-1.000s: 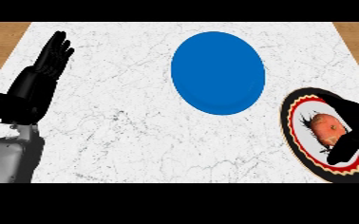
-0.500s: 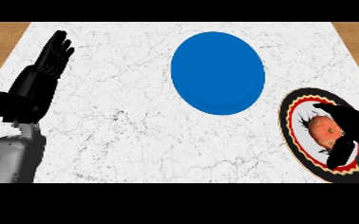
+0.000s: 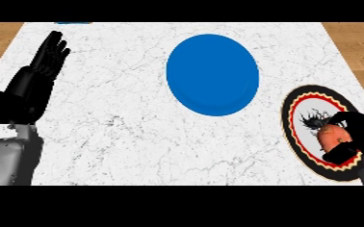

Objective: Pick the squash from the plate and place it in the plate

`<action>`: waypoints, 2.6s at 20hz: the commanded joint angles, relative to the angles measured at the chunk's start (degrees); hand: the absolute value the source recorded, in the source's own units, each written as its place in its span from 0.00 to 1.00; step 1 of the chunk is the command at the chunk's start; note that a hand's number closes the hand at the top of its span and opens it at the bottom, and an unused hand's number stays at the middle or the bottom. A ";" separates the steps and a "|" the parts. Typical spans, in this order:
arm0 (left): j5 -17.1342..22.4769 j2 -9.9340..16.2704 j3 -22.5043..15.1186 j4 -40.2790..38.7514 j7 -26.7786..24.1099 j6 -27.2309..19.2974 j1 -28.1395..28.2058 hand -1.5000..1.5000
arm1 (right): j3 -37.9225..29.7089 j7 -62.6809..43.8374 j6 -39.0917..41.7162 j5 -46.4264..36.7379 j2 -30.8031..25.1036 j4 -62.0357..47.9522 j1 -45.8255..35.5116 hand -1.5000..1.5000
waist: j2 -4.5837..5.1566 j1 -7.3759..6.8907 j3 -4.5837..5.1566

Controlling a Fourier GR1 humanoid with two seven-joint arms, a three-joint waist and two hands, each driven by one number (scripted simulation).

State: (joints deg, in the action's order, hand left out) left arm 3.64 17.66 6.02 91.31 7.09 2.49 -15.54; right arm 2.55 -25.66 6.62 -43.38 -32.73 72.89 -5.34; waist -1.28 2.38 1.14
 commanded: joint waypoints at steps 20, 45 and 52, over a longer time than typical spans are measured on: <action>-0.62 -0.99 -1.59 1.39 -0.86 1.31 1.74 0.50 | 20.13 -37.46 -8.15 -31.88 17.96 66.69 19.73 1.00 | 1.06 -2.32 -0.93; -2.81 -3.27 -2.21 0.25 0.87 0.82 -2.74 0.50 | 3.69 -31.38 -20.26 -22.31 32.72 1.71 -36.44 1.00 | 1.79 -3.78 -1.15; -0.41 -2.89 -1.29 4.10 3.51 2.70 -1.47 0.50 | -1.16 -25.74 -26.65 -21.35 32.72 -19.59 -44.31 1.00 | 1.64 -4.02 -1.16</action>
State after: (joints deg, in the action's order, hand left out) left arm 1.92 14.75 4.65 92.37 7.30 4.61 -16.82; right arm 2.72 -53.90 -13.49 -65.34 -0.19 64.40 -47.00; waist 0.40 -1.44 0.01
